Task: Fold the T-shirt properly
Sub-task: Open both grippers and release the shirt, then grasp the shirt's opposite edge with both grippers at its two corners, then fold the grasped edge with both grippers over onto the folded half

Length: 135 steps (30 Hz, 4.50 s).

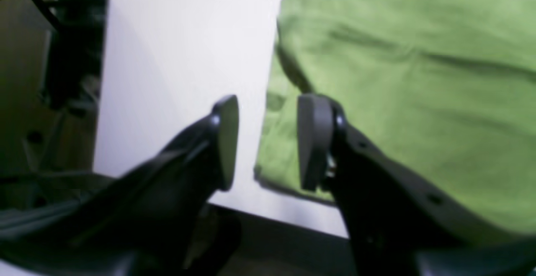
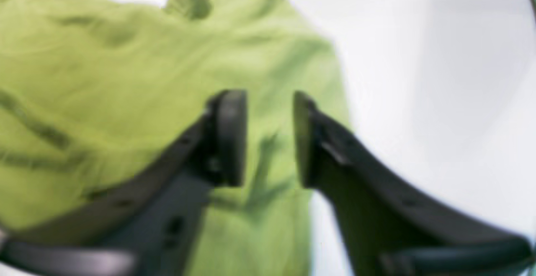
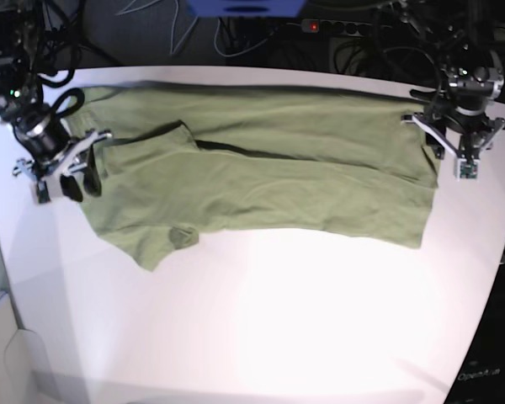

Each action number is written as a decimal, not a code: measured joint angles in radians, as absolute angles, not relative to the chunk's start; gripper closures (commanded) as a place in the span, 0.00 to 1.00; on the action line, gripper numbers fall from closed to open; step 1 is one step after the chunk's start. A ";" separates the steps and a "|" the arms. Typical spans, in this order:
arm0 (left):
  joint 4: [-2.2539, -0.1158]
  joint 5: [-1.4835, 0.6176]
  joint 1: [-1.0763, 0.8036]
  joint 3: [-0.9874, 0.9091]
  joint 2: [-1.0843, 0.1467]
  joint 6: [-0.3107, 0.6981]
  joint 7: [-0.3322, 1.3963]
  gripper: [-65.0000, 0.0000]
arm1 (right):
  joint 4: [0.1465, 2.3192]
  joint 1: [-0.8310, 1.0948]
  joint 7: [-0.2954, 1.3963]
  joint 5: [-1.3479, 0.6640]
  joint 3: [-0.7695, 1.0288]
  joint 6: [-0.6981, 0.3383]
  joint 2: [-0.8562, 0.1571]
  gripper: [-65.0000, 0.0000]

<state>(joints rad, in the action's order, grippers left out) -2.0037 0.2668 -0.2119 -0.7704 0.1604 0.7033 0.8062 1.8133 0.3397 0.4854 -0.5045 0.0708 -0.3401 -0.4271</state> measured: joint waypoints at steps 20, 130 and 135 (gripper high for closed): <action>-2.004 0.324 -0.213 -0.811 0.141 0.703 0.808 0.65 | 0.820 -0.502 0.597 -0.498 -0.093 -0.688 -0.373 0.18; -1.038 0.326 0.353 -0.803 -0.032 0.554 0.385 0.98 | 0.838 -0.394 0.457 -0.496 -0.216 -0.689 -0.385 0.99; -1.115 0.329 0.301 -0.805 -0.003 0.557 0.393 0.98 | 1.015 -0.311 0.488 -0.498 -0.216 -0.688 -0.402 0.99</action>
<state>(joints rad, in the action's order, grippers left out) -1.1152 0.3294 0.3012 -0.8055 -0.0029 0.5571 0.3931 1.0145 -0.3111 0.4881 -0.4984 -0.2157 -0.6876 -0.4015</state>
